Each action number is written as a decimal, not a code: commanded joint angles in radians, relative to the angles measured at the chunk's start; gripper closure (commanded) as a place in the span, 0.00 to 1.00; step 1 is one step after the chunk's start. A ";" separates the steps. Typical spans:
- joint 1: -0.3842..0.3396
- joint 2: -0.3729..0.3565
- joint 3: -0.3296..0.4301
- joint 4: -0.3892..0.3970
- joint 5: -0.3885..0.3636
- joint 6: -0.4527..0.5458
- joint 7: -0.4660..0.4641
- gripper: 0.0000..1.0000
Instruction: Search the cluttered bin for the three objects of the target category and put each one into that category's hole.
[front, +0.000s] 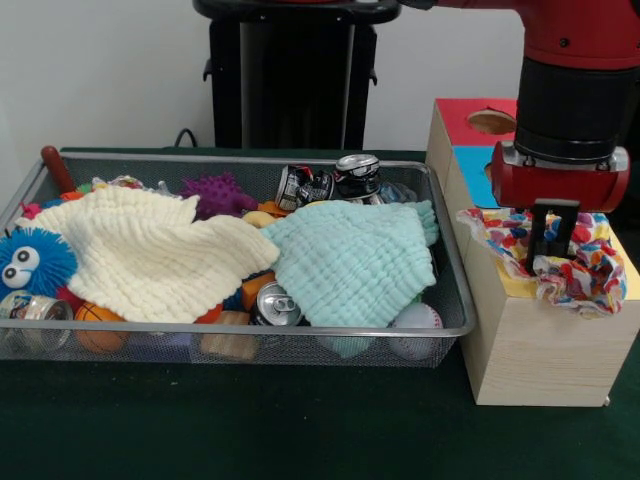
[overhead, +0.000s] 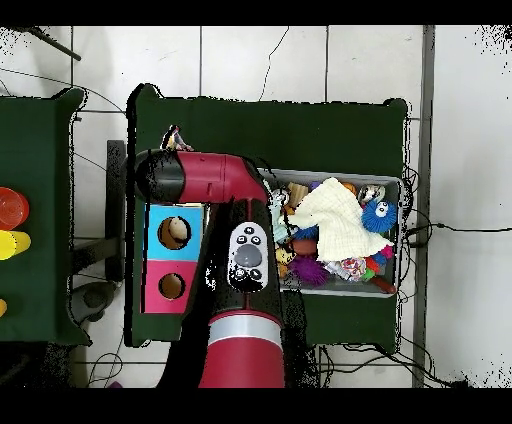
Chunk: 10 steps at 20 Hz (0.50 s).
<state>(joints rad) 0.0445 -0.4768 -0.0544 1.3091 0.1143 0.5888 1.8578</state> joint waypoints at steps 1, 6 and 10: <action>-0.039 0.066 0.087 0.029 0.035 0.079 0.120 1.00; -0.046 0.052 0.098 0.064 0.041 0.116 0.097 1.00; -0.052 0.061 0.106 0.054 0.052 0.192 0.088 1.00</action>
<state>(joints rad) 0.0335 -0.4757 -0.0476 1.3089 0.1367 0.6127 1.8578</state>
